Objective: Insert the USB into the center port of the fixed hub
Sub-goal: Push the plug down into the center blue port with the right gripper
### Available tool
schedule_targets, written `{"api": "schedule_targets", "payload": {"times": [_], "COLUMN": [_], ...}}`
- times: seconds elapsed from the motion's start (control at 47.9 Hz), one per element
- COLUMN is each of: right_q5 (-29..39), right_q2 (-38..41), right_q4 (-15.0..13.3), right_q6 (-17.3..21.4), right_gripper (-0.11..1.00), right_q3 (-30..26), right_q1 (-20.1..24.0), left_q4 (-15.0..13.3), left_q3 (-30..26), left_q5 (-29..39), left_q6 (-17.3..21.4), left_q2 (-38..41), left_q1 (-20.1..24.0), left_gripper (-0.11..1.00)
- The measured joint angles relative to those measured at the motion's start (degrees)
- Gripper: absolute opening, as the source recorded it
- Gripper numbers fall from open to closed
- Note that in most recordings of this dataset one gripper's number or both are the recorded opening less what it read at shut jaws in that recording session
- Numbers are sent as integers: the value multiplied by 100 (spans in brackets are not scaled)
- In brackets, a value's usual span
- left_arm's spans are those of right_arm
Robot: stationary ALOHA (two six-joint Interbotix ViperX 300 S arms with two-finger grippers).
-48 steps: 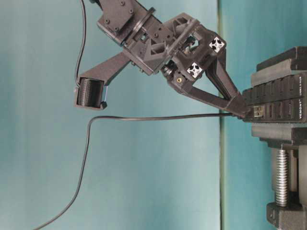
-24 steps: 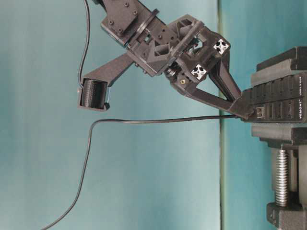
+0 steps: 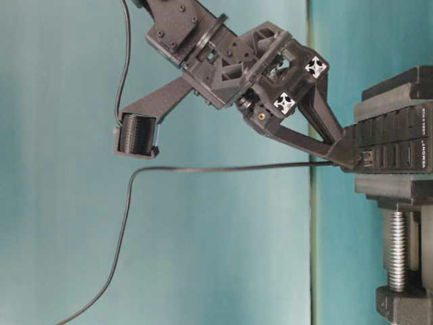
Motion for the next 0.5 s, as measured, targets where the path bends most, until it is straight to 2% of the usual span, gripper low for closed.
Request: {"api": "schedule_targets", "payload": {"times": [0.501], "right_q5": [79], "right_q2": [62], "right_q4": [-9], "right_q6": [0], "right_gripper": [9], "right_q3": [35], "right_q1": [0], "left_q4": [0], "left_q3": [26], "left_q5": [0], "left_q6": [0], "left_q2": [0], "left_q1": [0], "left_gripper": [0]}}
